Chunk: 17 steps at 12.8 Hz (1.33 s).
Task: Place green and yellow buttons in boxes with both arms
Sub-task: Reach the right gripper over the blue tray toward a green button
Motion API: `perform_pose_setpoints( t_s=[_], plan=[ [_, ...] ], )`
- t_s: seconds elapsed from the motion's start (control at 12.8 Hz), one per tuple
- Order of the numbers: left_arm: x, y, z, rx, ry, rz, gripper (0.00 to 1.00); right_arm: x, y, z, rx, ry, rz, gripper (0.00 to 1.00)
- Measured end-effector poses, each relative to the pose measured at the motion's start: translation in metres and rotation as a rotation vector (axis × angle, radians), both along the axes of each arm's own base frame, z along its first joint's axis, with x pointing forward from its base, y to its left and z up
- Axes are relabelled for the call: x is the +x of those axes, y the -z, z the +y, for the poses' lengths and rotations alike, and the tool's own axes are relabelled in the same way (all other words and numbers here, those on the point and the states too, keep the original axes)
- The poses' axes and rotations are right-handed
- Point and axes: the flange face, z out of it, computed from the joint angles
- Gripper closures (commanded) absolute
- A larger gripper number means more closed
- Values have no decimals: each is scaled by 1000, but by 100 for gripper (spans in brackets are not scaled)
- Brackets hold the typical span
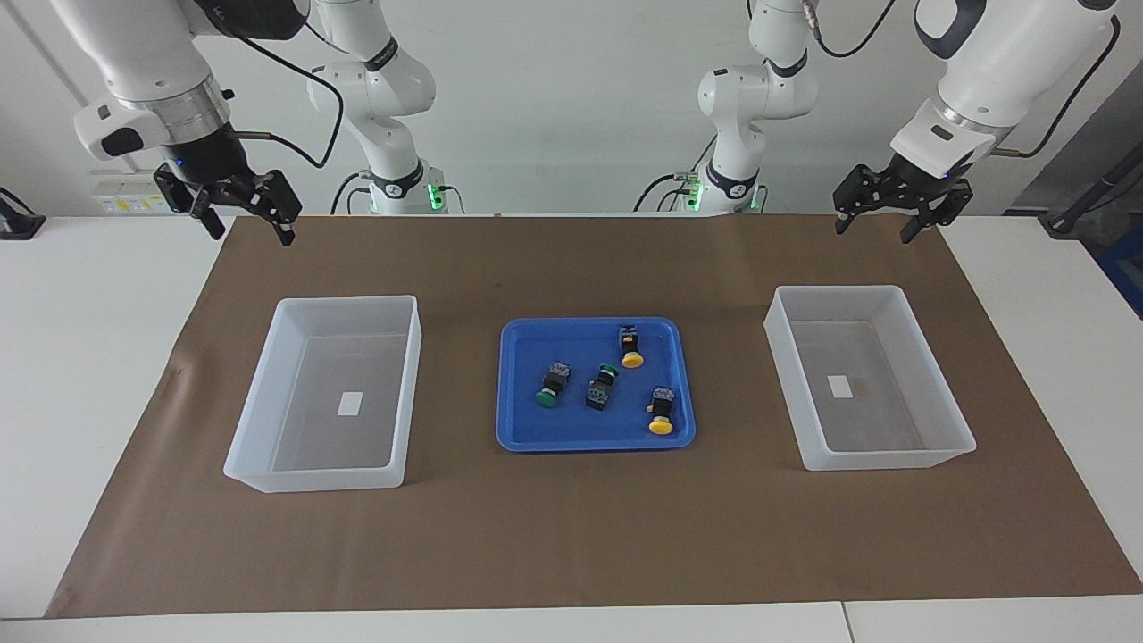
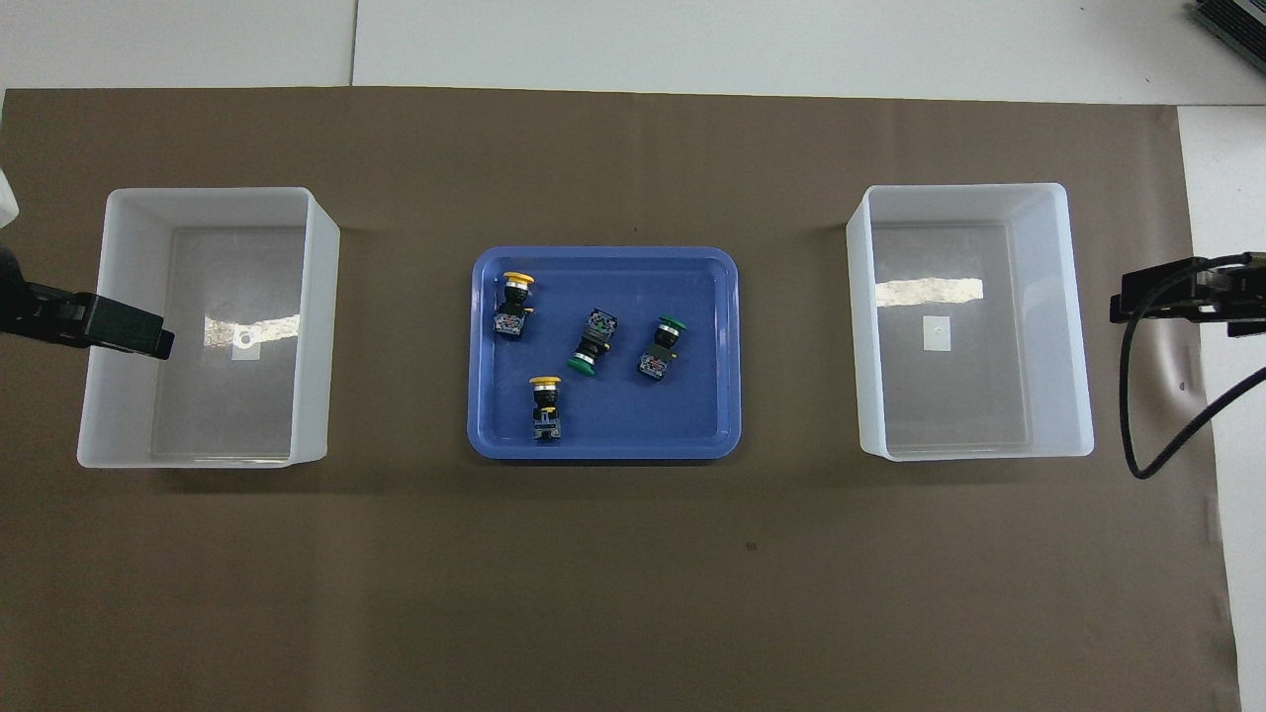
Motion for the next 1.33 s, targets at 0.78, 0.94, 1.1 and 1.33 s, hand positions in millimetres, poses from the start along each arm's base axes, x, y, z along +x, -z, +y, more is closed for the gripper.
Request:
perform_pose_setpoints(
  t_s=[0.78,0.94,1.1,1.33],
  plan=[
    [0,0,0,0,0,1,0,-3,-6,27,3,-14,-13,0],
    [0,0,0,0,0,1,0,15,15,51,4,29,-27,0],
    [0,0,0,0,0,1,0,34,43,91,9,81,-37,0],
    [0,0,0,0,0,1,0,60,106,180,25,186,-60,0]
  ],
)
